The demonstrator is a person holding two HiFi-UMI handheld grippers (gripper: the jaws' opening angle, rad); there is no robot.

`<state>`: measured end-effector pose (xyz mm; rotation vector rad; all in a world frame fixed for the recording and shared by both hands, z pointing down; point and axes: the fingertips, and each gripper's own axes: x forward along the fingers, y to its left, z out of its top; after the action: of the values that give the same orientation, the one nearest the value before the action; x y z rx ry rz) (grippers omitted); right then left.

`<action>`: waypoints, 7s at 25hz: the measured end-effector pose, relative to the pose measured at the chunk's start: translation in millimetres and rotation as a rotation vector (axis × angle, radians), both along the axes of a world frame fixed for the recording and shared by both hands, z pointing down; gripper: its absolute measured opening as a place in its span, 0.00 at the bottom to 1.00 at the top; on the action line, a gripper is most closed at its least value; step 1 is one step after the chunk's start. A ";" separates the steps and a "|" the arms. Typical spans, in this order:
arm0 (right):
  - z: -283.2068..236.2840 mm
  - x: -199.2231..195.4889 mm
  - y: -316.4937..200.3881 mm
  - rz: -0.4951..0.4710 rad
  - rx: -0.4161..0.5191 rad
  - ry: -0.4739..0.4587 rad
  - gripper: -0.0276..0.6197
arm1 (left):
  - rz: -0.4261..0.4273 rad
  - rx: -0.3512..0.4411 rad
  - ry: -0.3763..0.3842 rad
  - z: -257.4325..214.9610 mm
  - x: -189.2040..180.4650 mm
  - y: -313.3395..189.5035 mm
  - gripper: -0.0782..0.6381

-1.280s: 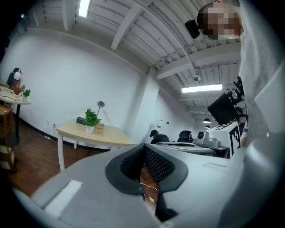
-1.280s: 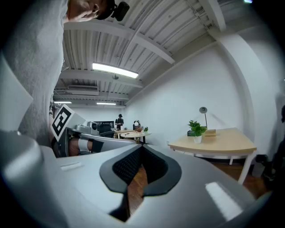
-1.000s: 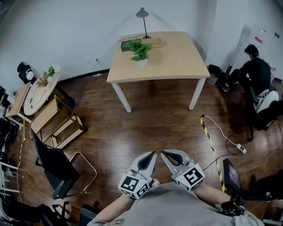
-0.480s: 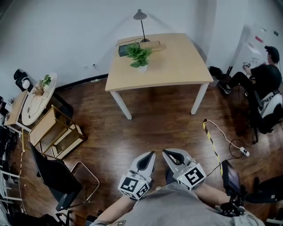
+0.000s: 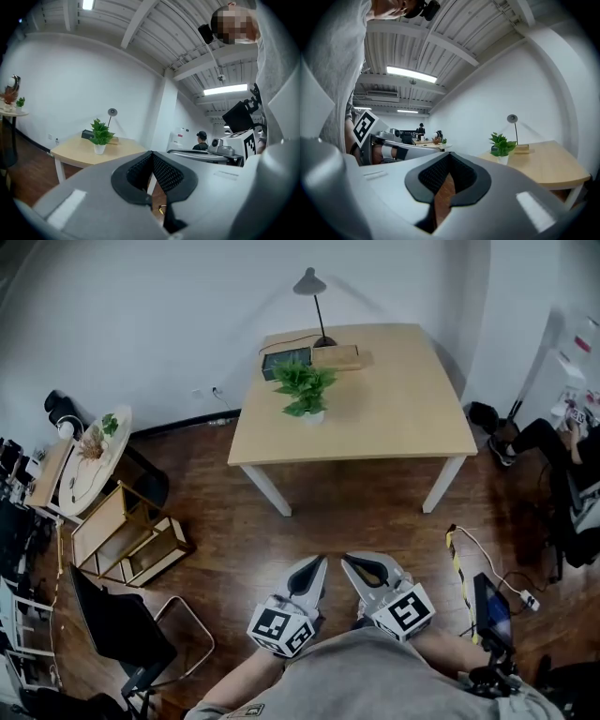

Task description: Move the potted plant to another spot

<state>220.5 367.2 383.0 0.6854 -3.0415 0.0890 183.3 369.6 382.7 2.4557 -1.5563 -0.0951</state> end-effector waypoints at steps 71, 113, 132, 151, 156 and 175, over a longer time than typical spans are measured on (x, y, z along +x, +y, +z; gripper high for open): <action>133.5 -150.5 -436.2 0.186 -0.221 0.193 0.05 | 0.042 -0.286 -0.022 140.9 -169.8 -428.9 0.10; 228.2 -178.3 -502.2 0.000 -0.186 0.376 0.61 | 0.149 -0.236 -0.233 228.8 -205.9 -498.2 0.59; 232.3 -194.4 -524.6 -0.251 -0.074 0.510 0.73 | 0.575 -0.108 -0.596 239.5 -187.2 -518.9 0.71; 256.5 -203.9 -525.0 -0.355 0.005 0.588 0.70 | 0.671 -0.093 -0.718 251.0 -179.5 -527.3 0.69; 238.2 -205.9 -526.0 -0.353 0.017 0.596 0.70 | 0.667 -0.078 -0.715 232.8 -181.8 -528.4 0.68; 125.6 -200.1 -530.2 -0.334 0.150 0.568 0.69 | 0.628 0.040 -0.755 120.1 -174.5 -531.9 0.68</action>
<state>20.4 -163.0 508.6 0.1518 -2.5726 -0.2908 8.8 -162.3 502.8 3.0608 -0.8624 1.0053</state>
